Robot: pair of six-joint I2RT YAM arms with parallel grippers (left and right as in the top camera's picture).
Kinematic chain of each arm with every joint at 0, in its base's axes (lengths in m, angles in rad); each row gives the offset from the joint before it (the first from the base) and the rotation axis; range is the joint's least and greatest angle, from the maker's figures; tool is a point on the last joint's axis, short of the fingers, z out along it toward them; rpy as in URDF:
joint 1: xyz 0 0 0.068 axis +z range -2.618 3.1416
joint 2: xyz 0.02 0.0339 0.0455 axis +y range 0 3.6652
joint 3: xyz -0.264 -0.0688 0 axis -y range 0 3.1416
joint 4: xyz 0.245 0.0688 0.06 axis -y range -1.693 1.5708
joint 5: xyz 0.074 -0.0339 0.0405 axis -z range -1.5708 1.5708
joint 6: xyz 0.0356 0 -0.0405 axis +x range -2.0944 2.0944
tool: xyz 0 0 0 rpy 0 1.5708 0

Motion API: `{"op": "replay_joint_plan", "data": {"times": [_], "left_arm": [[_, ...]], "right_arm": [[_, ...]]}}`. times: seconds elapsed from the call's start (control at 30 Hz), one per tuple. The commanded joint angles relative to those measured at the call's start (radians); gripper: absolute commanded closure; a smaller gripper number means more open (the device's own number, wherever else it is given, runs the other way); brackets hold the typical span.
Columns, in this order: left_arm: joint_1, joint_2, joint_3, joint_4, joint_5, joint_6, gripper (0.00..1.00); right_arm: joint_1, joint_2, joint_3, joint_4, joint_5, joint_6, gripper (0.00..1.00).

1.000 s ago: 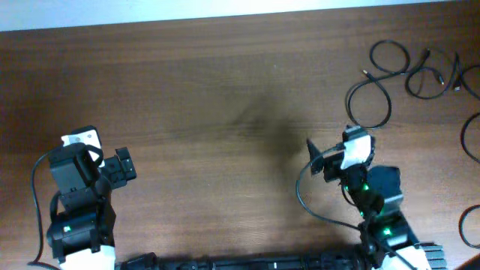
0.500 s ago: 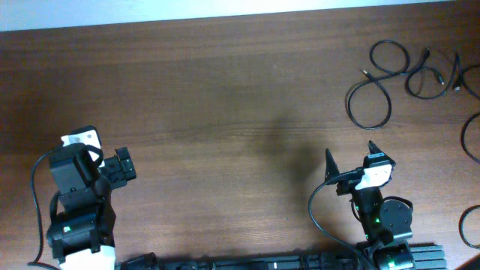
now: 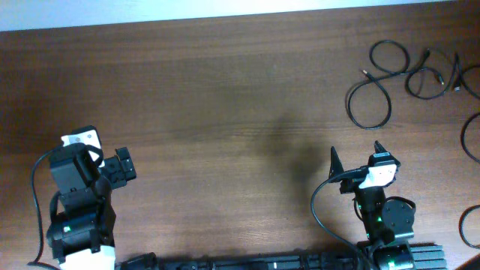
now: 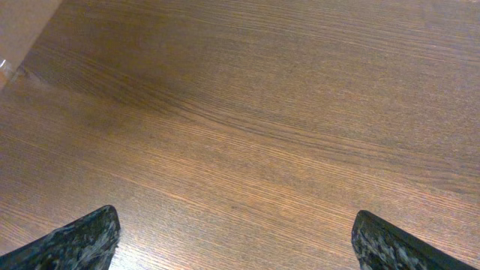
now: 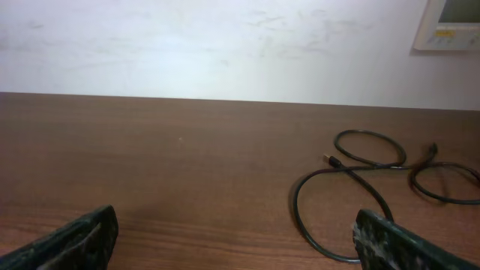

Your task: Untangle cables

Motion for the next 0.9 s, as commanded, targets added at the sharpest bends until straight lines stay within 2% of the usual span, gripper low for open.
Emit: {"op": "replay_joint_plan", "data": {"times": [0.0, 0.3, 0.4, 0.47, 0.57, 0.67, 0.73, 0.87], "left_arm": [[0.002, -0.004, -0.003, 0.003, 0.007, -0.010, 0.01], [-0.001, -0.030, -0.016, -0.005, -0.004, -0.010, 0.01], [-0.002, -0.153, -0.036, -0.076, 0.011, -0.010, 0.01], [-0.001, -0.249, -0.081, -0.059, 0.051, -0.010, 0.01], [-0.002, -0.445, -0.250, 0.116, 0.172, -0.010, 0.01], [-0.002, -0.557, -0.457, 0.443, 0.296, -0.027, 0.01], [-0.002, -0.614, -0.610, 0.713, 0.296, -0.109, 0.01], [-0.002, -0.751, -0.809, 0.976, 0.308, -0.111, 0.01]], "right_arm": [[-0.007, -0.011, -0.005, -0.006, 0.012, 0.000, 0.01], [-0.007, -0.011, -0.005, -0.006, 0.012, 0.000, 0.01], [-0.007, -0.011, -0.005, -0.006, 0.012, 0.000, 0.01], [-0.007, -0.011, -0.005, -0.006, 0.012, 0.000, 0.01], [-0.007, -0.011, -0.005, -0.006, 0.012, 0.000, 0.01], [-0.007, -0.011, -0.005, -0.006, 0.012, 0.000, 0.01], [-0.007, -0.011, -0.005, -0.006, 0.012, 0.000, 0.01], [-0.007, -0.011, -0.005, -0.006, 0.012, 0.000, 0.01]]}}
